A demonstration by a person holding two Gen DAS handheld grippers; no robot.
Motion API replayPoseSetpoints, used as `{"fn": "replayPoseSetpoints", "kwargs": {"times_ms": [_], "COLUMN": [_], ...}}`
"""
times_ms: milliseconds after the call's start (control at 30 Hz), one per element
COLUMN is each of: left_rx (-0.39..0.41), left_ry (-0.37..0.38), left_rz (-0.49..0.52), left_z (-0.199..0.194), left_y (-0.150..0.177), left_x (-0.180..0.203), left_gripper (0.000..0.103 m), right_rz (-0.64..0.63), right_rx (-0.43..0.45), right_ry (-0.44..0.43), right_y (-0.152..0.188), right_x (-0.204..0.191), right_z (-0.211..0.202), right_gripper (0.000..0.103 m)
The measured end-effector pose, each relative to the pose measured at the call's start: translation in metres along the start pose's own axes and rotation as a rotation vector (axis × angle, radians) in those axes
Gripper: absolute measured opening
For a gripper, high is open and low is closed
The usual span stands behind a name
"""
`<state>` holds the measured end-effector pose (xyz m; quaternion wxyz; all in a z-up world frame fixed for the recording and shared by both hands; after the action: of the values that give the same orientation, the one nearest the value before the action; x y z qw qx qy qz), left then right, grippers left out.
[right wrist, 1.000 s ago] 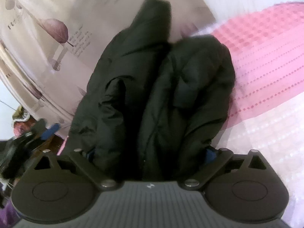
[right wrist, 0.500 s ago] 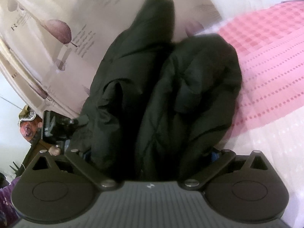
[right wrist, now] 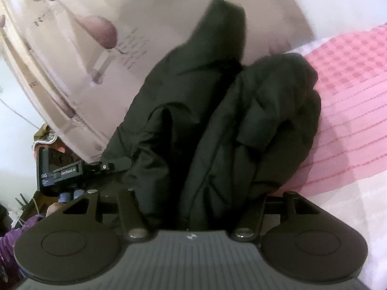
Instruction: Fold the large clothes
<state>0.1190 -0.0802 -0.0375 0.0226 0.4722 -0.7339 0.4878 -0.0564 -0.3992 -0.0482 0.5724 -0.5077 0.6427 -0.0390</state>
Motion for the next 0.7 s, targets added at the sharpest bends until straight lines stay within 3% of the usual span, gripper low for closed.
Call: {"fn": "replayPoseSetpoints", "kwargs": {"times_ms": [333, 533, 700], "left_rx": [0.04, 0.054, 0.102], "left_ry": [-0.07, -0.111, -0.193], "left_rz": [-0.093, -0.112, -0.065], "left_z": [-0.098, -0.129, -0.131], "left_y": [0.042, 0.084, 0.113], "left_x": [0.0, -0.002, -0.003], "left_gripper": [0.072, 0.073, 0.093], "right_rz": [-0.031, -0.06, -0.027], "right_rx": [-0.035, -0.078, -0.087], "right_ry": [-0.095, -0.108, -0.067], "right_y": [0.033, 0.068, 0.095], "right_x": [-0.066, -0.086, -0.074], "right_z": [-0.011, -0.017, -0.011], "right_gripper": [0.056, 0.056, 0.062]}}
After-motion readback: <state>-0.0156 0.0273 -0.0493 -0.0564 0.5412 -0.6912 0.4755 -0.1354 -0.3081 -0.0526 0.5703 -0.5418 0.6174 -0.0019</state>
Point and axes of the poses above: each gripper's, at about its wrist camera, not at the fingertips, and z roughly the way its jaws point, x to its right, y to its underside, the point moved 1 cm from there along z, roughly the way its jaws point, and after that the axes turned 4 degrees about -y, right-handed, at the moved point
